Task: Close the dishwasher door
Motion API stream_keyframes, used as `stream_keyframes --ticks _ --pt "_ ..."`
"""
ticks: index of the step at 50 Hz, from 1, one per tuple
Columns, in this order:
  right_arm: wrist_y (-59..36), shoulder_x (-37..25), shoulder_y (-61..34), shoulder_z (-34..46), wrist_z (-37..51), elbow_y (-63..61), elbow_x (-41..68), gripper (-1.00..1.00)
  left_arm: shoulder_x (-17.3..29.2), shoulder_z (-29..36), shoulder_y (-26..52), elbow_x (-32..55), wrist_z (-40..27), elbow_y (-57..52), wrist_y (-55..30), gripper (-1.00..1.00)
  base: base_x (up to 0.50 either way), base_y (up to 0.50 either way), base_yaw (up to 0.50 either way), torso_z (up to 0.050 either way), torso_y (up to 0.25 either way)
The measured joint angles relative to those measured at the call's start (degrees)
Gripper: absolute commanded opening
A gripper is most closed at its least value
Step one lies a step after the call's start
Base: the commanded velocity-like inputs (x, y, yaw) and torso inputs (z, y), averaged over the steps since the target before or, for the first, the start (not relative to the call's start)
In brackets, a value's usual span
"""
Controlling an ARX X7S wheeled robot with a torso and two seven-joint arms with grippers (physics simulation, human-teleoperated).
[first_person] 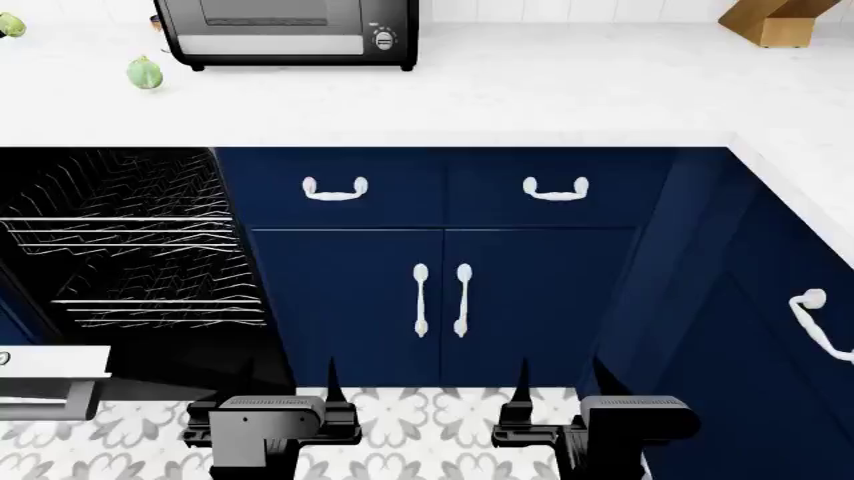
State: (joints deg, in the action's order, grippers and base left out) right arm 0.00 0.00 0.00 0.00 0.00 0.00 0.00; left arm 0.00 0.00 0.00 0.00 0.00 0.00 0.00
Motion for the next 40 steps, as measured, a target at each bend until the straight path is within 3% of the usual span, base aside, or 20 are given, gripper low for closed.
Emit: stream_keyframes --ticks 17,40 --pt "-0.4 -2.0 0.1 2.4 1.9 -0.4 2.6 1.0 2.0 2.4 0.0 1.8 -2.3 0.0 -0.3 1.0 0.0 0.0 0.0 0.0 0.0" --pt "-0.6 -4.1 0.0 4.9 4.2 -0.7 5.1 1.0 4.2 5.3 0.1 3.2 -4.9 -0.1 -0.7 1.0 0.0 0.0 0.0 -0.049 0.0"
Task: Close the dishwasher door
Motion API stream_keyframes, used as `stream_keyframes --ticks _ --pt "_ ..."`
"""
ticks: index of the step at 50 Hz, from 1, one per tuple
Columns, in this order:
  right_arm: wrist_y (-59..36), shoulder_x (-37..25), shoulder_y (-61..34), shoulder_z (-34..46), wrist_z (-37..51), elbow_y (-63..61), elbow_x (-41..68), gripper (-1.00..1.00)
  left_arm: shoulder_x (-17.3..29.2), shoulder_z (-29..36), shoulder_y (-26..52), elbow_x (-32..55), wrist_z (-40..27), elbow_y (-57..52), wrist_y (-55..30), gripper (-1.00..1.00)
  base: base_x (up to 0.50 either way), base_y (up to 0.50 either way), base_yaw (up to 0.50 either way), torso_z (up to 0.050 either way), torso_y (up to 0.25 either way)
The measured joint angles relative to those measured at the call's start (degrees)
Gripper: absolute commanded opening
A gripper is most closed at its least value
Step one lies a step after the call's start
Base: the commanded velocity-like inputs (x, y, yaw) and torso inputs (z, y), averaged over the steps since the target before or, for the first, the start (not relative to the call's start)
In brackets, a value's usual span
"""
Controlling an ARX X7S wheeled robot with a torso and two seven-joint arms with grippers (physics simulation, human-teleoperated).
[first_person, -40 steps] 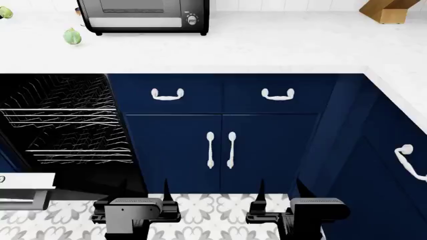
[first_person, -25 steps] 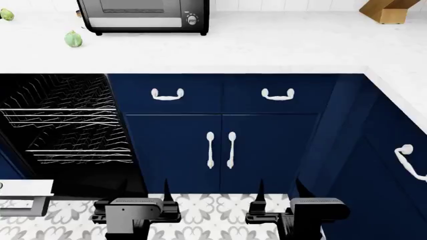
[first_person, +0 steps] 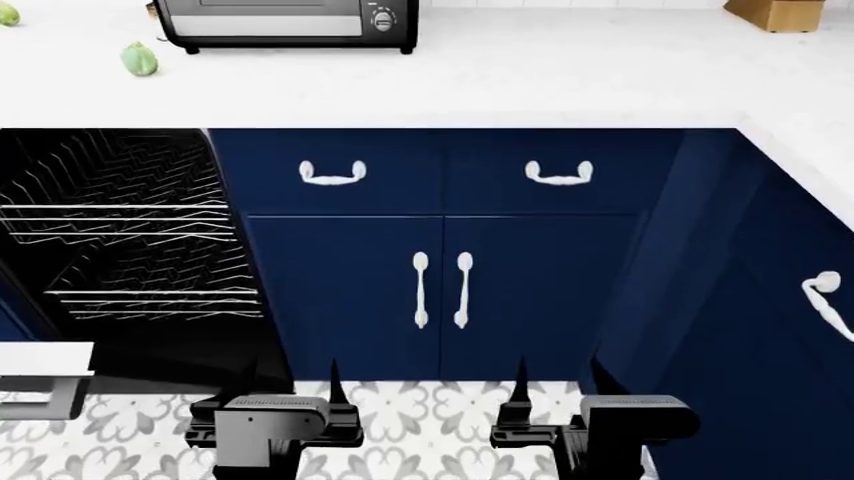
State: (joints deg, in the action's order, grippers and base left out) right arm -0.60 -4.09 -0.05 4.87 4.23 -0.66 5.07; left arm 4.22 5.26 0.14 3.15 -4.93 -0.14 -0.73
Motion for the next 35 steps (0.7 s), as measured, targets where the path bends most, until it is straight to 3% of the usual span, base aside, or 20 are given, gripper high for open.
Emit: stream_keyframes --ticks 35 --pt "0.0 -2.2 -0.2 2.5 2.6 -0.4 2.5 1.0 2.1 2.6 0.1 2.3 -2.6 -0.1 0.1 1.0 0.0 0.0 0.0 -0.05 0.0"
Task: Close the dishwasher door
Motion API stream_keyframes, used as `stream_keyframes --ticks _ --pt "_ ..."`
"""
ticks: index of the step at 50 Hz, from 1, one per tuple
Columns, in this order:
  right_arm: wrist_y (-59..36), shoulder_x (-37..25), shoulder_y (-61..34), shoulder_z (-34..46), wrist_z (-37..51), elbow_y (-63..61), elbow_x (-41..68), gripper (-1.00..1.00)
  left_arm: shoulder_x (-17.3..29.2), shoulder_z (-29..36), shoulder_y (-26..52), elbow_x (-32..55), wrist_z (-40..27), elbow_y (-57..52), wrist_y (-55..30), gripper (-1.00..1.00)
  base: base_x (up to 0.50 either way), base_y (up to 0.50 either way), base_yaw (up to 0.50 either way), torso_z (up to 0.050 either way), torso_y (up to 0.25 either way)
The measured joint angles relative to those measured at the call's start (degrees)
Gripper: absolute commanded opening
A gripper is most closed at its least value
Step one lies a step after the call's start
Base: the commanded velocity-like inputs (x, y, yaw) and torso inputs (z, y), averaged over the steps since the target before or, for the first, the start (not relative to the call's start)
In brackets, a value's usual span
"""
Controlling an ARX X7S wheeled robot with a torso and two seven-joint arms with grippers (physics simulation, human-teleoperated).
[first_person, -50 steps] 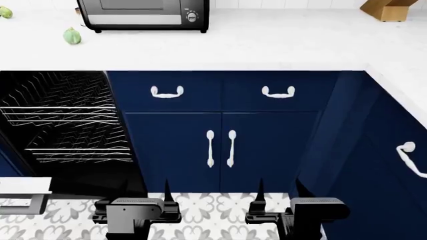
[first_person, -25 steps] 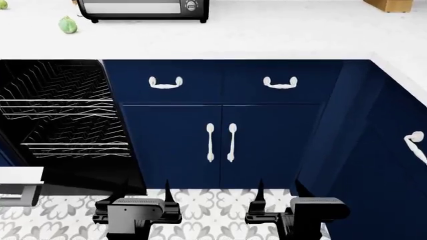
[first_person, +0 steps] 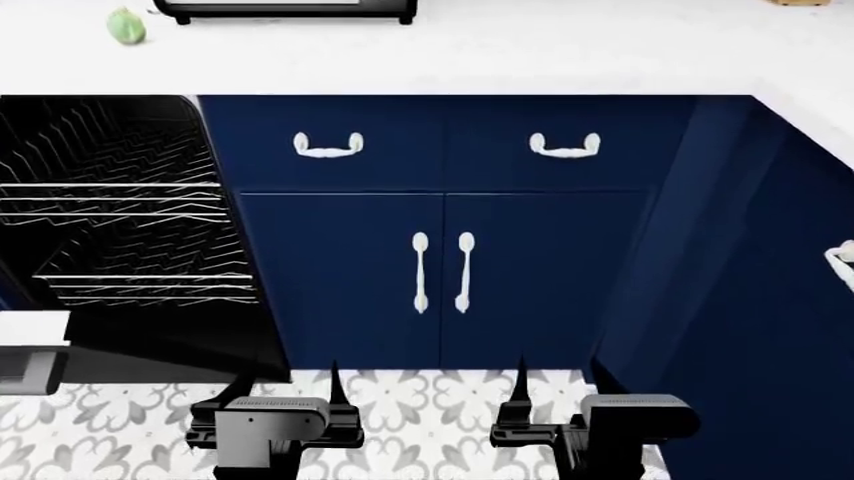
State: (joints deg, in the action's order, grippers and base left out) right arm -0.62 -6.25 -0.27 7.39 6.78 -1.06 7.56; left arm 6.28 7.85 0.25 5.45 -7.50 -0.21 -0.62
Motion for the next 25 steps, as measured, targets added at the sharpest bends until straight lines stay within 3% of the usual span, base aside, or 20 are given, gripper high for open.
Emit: stream_keyframes --ticks 25 --pt "0.1 -1.2 -0.1 1.4 1.4 -0.3 1.0 1.0 1.1 1.4 0.1 1.2 -1.3 -0.1 0.1 1.0 0.0 0.0 0.0 -0.05 0.0"
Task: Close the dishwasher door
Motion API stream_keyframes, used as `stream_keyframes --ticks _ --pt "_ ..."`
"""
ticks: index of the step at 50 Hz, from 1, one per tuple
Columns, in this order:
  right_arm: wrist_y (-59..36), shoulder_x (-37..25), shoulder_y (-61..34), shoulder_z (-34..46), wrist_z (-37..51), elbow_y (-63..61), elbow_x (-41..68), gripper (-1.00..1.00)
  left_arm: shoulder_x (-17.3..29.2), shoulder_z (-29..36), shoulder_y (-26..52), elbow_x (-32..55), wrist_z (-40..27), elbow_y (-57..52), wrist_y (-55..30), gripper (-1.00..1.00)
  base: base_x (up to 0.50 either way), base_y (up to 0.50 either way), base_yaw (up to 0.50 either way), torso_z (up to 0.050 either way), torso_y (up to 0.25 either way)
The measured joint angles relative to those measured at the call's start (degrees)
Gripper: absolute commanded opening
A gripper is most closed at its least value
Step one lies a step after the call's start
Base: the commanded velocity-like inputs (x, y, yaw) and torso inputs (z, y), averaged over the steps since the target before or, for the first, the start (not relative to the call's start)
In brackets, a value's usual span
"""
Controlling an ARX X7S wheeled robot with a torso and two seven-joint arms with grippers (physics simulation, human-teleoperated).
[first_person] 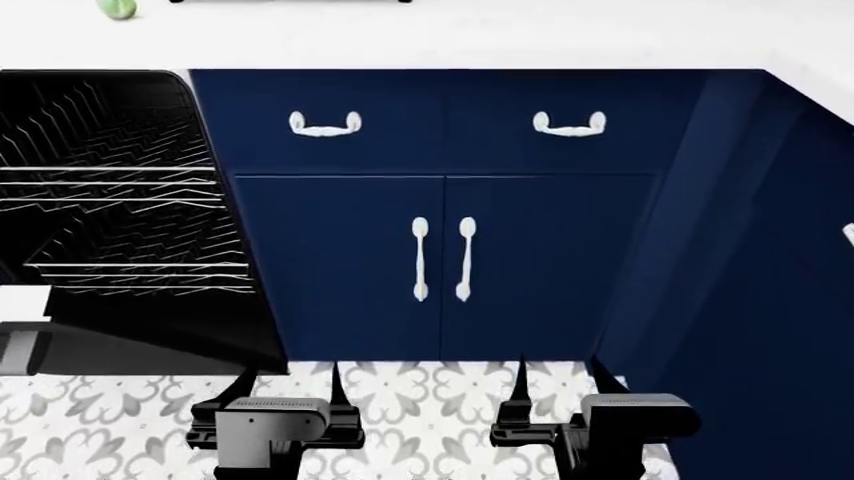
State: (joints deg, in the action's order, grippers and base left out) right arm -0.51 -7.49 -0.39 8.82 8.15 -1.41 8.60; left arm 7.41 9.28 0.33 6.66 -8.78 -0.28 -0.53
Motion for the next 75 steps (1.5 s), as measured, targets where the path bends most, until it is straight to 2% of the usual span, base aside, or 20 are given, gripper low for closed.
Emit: stream_keyframes --ticks 75 --pt "0.7 -2.5 0.1 3.1 2.8 -0.5 1.9 1.0 2.5 3.1 0.0 2.5 -2.8 -0.6 0.4 1.0 0.0 0.0 0.0 -0.05 0.0"
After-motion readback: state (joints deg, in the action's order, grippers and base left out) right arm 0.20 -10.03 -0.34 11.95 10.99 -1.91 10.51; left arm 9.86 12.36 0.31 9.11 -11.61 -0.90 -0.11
